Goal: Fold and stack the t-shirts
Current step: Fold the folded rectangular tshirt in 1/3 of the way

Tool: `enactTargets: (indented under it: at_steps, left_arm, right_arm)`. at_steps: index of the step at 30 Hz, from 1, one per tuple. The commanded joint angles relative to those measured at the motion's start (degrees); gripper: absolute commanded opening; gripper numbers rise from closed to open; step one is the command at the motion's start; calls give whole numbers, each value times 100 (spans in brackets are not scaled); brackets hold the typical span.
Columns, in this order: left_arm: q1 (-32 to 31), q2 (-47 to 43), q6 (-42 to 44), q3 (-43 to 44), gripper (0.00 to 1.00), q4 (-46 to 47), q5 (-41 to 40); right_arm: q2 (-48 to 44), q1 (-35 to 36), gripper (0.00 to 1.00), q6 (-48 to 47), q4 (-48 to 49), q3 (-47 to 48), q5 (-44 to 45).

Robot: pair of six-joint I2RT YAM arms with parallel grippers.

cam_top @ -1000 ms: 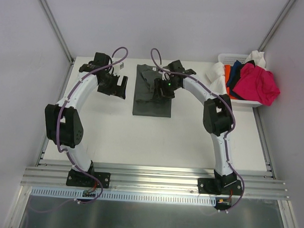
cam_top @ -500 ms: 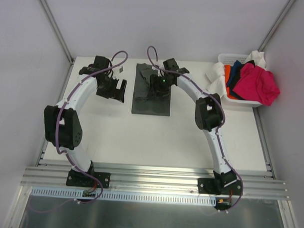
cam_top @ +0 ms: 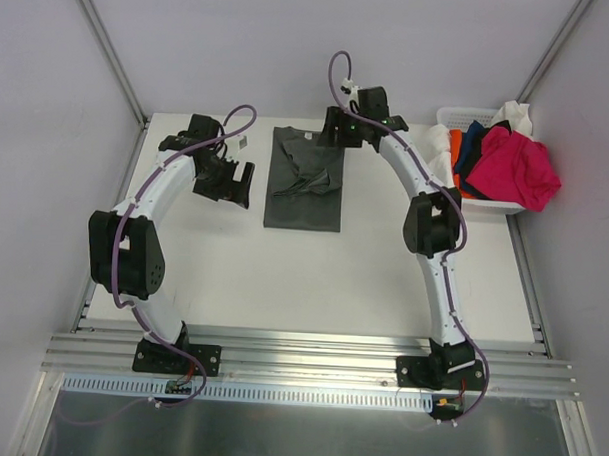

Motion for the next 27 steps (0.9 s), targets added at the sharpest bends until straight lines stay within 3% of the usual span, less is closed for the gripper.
enactTargets:
  at_steps: [1,6,10,27]
  left_arm:
    - [-1,-103,-26,52,94,-86,285]
    - [-1,187,-140,245,93,-68,470]
    - [-10,319,-175,456,93,-68,523]
    - [-2,-138,-18,88,93,-51,119]
  right_arm:
    - [-651,-25,68,-324,-176,-406,-77]
    - [-1557,72,66,-491,-695,-1916,-781]
    - [-1839,195,65,-413,-756,-2534,-957]
    - [-1180,388,65,-263,-923,-2429,-913]
